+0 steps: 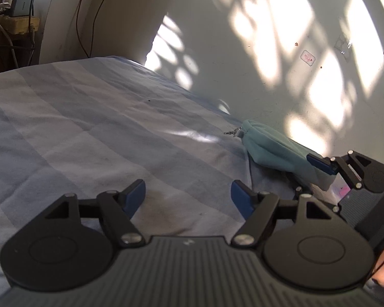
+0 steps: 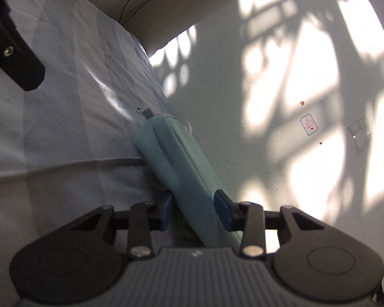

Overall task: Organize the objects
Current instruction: 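Grasp the teal pencil case with the right gripper, then lift the teal pencil case with the right gripper toward the pink tin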

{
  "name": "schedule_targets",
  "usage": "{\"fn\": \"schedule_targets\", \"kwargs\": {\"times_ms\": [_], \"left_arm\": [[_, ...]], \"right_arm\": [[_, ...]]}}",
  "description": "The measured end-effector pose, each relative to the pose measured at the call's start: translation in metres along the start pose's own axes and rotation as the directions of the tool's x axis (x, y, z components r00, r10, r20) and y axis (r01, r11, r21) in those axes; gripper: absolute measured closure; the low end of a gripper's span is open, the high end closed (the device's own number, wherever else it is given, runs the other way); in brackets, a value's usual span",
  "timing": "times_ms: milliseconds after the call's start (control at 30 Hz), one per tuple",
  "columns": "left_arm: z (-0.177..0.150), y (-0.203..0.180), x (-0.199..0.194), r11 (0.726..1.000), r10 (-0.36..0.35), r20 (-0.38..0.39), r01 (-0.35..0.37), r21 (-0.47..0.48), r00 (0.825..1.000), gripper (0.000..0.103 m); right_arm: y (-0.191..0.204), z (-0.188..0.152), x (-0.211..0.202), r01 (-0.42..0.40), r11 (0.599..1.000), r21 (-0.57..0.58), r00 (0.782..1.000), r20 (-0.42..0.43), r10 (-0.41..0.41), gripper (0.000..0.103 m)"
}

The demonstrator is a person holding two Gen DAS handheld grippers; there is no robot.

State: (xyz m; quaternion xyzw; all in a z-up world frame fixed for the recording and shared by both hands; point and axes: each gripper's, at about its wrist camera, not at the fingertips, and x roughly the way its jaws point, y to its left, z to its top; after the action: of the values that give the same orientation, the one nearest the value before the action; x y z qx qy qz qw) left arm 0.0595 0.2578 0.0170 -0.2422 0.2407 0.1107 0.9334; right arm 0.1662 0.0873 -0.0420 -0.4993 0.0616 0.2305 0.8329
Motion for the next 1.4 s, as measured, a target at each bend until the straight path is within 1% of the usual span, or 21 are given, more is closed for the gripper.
{"fn": "schedule_targets", "kwargs": {"times_ms": [100,233,300,400,500,533,600,633,700,733,767,800,867,933,1000,1100,1167,1233,1300,1333,1400], "left_arm": [[0.0,0.001,0.0,1.0,-0.006,0.001,0.006,-0.006,1.0,0.027],[-0.002,-0.001,0.0,1.0,-0.001,0.004,0.001,0.013,1.0,0.025],[-0.003,-0.003,0.0,1.0,0.002,0.005,-0.002,0.024,1.0,0.025],[-0.005,-0.008,-0.001,0.998,-0.013,0.003,0.012,0.061,1.0,0.024],[-0.008,-0.017,-0.003,0.993,-0.023,0.01,0.021,0.117,1.0,0.023],[-0.009,-0.018,-0.004,0.991,-0.022,0.009,0.02,0.13,1.0,0.023],[-0.012,-0.021,-0.011,0.99,-0.011,-0.009,0.012,0.138,1.0,0.024],[-0.015,-0.021,-0.018,0.992,-0.015,-0.019,0.017,0.124,1.0,0.024],[-0.025,-0.023,-0.038,0.994,-0.064,-0.035,0.067,0.09,0.997,0.024],[-0.031,-0.026,-0.049,0.992,-0.09,-0.041,0.093,0.085,0.995,0.024],[-0.037,-0.03,-0.062,0.989,-0.115,-0.045,0.119,0.089,0.992,0.024],[-0.043,-0.036,-0.074,0.984,-0.141,-0.046,0.145,0.099,0.989,0.024],[-0.054,-0.047,-0.097,0.972,-0.194,-0.054,0.199,0.127,0.98,0.024],[-0.063,-0.057,-0.111,0.96,-0.234,-0.078,0.243,0.138,0.969,0.024],[-0.074,-0.068,-0.119,0.949,-0.27,-0.129,0.287,0.132,0.954,0.025],[-0.086,-0.079,-0.114,0.94,-0.299,-0.202,0.324,0.109,0.933,0.026],[-0.093,-0.085,-0.105,0.937,-0.304,-0.243,0.335,0.099,0.921,0.028],[-0.099,-0.089,-0.095,0.937,-0.3,-0.278,0.337,0.092,0.912,0.028],[-0.102,-0.089,-0.087,0.943,-0.278,-0.291,0.318,0.1,0.916,0.029],[-0.101,-0.086,-0.086,0.943,-0.282,-0.28,0.319,0.095,0.918,0.029],[-0.094,-0.078,-0.085,0.953,-0.262,-0.264,0.292,0.082,0.928,0.028]], "right_arm": [[0.002,-0.021,-0.051,-0.008,1.0,-0.015,0.999,0.035,0.008,0.073],[0.001,-0.053,-0.128,-0.02,1.0,0.023,0.998,0.067,0.018,0.073],[0.002,-0.067,-0.16,-0.029,0.999,0.042,0.998,0.06,0.027,0.072],[0.003,-0.089,-0.204,-0.09,0.991,0.094,0.996,0.035,0.088,0.068],[-0.006,-0.108,-0.228,-0.204,0.955,0.215,0.979,0.022,0.204,0.062],[-0.013,-0.115,-0.235,-0.23,0.933,0.277,0.972,0.028,0.232,0.058],[-0.027,-0.128,-0.241,-0.263,0.884,0.387,0.962,0.036,0.271,0.057],[-0.038,-0.135,-0.241,-0.263,0.857,0.443,0.962,0.048,0.271,0.056],[-0.058,-0.146,-0.236,-0.254,0.796,0.55,0.963,0.067,0.261,0.054],[-0.069,-0.152,-0.23,-0.246,0.756,0.607,0.965,0.075,0.253,0.052],[-0.082,-0.158,-0.221,-0.235,0.703,0.671,0.966,0.08,0.246,0.052],[-0.093,-0.161,-0.21,-0.228,0.663,0.713,0.966,0.081,0.246,0.052],[-0.108,-0.161,-0.183,-0.221,0.603,0.766,0.964,0.078,0.254,0.052],[-0.118,-0.155,-0.157,-0.227,0.584,0.779,0.961,0.08,0.266,0.052],[-0.121,-0.145,-0.131,-0.224,0.598,0.769,0.957,0.057,0.286,0.052],[-0.122,-0.133,-0.088,-0.208,0.59,0.78,0.941,-0.005,0.339,0.052],[-0.121,-0.133,-0.068,-0.207,0.557,0.805,0.919,-0.034,0.392,0.052],[-0.12,-0.136,-0.058,-0.224,0.523,0.822,0.9,-0.03,0.434,0.051],[-0.119,-0.14,-0.062,-0.227,0.491,0.841,0.891,-0.025,0.454,0.05],[-0.119,-0.143,-0.068,-0.237,0.478,0.846,0.884,-0.015,0.466,0.05],[-0.117,-0.15,-0.082,-0.255,0.468,0.846,0.878,0.001,0.478,0.05]]}}
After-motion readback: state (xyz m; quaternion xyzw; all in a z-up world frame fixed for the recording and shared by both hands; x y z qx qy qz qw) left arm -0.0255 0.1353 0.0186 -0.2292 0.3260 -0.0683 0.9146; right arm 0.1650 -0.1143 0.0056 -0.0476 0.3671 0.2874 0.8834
